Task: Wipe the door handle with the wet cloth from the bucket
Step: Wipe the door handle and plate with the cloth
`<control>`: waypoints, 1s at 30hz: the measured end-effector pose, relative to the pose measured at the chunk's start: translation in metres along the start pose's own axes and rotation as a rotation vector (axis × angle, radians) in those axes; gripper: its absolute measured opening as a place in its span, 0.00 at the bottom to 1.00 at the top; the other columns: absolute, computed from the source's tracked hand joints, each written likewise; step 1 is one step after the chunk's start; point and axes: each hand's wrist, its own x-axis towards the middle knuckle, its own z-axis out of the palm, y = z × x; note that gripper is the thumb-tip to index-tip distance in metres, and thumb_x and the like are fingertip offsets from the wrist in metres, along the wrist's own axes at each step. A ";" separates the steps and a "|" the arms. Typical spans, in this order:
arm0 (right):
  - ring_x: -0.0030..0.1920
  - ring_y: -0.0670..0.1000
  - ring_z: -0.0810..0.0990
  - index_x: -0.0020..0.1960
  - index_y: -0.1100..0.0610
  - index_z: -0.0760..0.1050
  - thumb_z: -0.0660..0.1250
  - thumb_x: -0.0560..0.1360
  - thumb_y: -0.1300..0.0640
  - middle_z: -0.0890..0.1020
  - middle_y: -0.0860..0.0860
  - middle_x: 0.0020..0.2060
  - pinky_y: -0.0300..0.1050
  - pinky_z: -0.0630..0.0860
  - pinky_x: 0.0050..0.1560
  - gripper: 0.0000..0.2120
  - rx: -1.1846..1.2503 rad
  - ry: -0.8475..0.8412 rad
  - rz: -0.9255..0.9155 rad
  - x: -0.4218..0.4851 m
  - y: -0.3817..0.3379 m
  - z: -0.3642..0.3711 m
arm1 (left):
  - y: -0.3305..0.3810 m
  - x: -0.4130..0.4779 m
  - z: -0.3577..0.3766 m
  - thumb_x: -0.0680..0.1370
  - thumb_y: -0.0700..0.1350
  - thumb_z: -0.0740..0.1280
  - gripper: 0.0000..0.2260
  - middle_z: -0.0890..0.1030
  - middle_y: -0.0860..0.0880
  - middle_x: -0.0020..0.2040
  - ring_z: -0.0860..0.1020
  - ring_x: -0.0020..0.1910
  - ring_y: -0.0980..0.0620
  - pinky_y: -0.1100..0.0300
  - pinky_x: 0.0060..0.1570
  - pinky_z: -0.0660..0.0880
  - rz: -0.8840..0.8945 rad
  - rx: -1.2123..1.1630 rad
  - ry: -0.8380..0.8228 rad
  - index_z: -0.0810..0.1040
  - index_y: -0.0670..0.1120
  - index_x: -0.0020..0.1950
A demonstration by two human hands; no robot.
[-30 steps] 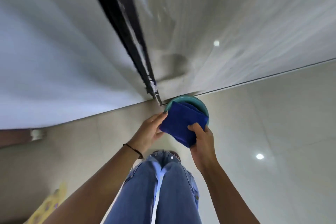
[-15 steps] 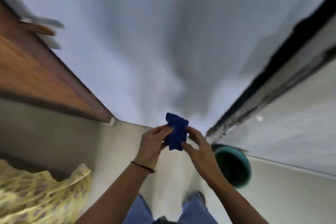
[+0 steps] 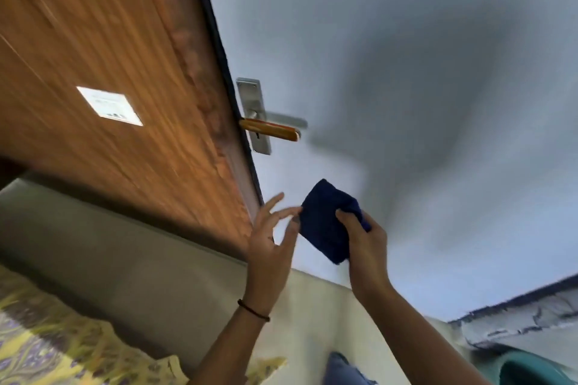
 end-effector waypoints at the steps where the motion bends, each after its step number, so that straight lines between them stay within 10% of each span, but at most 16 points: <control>1: 0.37 0.52 0.77 0.43 0.58 0.76 0.66 0.75 0.60 0.80 0.55 0.37 0.42 0.73 0.33 0.03 -0.018 0.004 -0.058 0.007 -0.007 0.011 | -0.001 0.020 -0.012 0.75 0.56 0.62 0.10 0.72 0.60 0.67 0.76 0.62 0.45 0.40 0.59 0.74 0.055 0.040 0.060 0.79 0.59 0.54; 7: 0.32 0.39 0.75 0.42 0.55 0.71 0.69 0.71 0.64 0.77 0.40 0.32 0.30 0.71 0.30 0.08 -0.097 -0.006 -0.516 0.050 -0.060 0.066 | -0.009 0.133 -0.062 0.78 0.33 0.62 0.15 0.70 0.45 0.70 0.67 0.71 0.54 0.58 0.68 0.68 0.325 0.223 0.358 0.76 0.42 0.64; 10: 0.37 0.38 0.78 0.46 0.53 0.71 0.70 0.69 0.63 0.78 0.33 0.37 0.26 0.72 0.36 0.11 -0.288 0.002 -0.758 0.072 -0.075 0.106 | -0.013 0.180 -0.078 0.76 0.34 0.61 0.23 0.61 0.45 0.76 0.57 0.77 0.49 0.51 0.75 0.58 0.394 0.305 0.347 0.67 0.42 0.72; 16: 0.49 0.55 0.85 0.50 0.56 0.77 0.70 0.70 0.50 0.86 0.51 0.47 0.59 0.76 0.61 0.13 -1.053 0.029 -1.068 0.122 -0.038 0.186 | -0.031 0.246 -0.101 0.75 0.38 0.67 0.30 0.56 0.37 0.77 0.51 0.77 0.42 0.43 0.76 0.49 0.501 0.483 0.341 0.60 0.41 0.75; 26: 0.77 0.55 0.59 0.75 0.49 0.60 0.47 0.74 0.29 0.66 0.51 0.75 0.66 0.45 0.75 0.36 -1.490 0.098 -0.720 0.120 0.001 0.217 | -0.076 0.298 -0.132 0.77 0.53 0.65 0.40 0.33 0.52 0.77 0.37 0.77 0.51 0.50 0.76 0.37 0.931 0.704 0.152 0.40 0.51 0.78; 30: 0.77 0.55 0.58 0.77 0.46 0.57 0.43 0.78 0.35 0.67 0.49 0.74 0.65 0.38 0.75 0.31 -1.489 0.214 -0.632 0.120 0.002 0.227 | -0.078 0.299 -0.132 0.78 0.53 0.62 0.37 0.33 0.52 0.77 0.35 0.77 0.52 0.50 0.75 0.35 0.971 0.649 0.121 0.40 0.51 0.78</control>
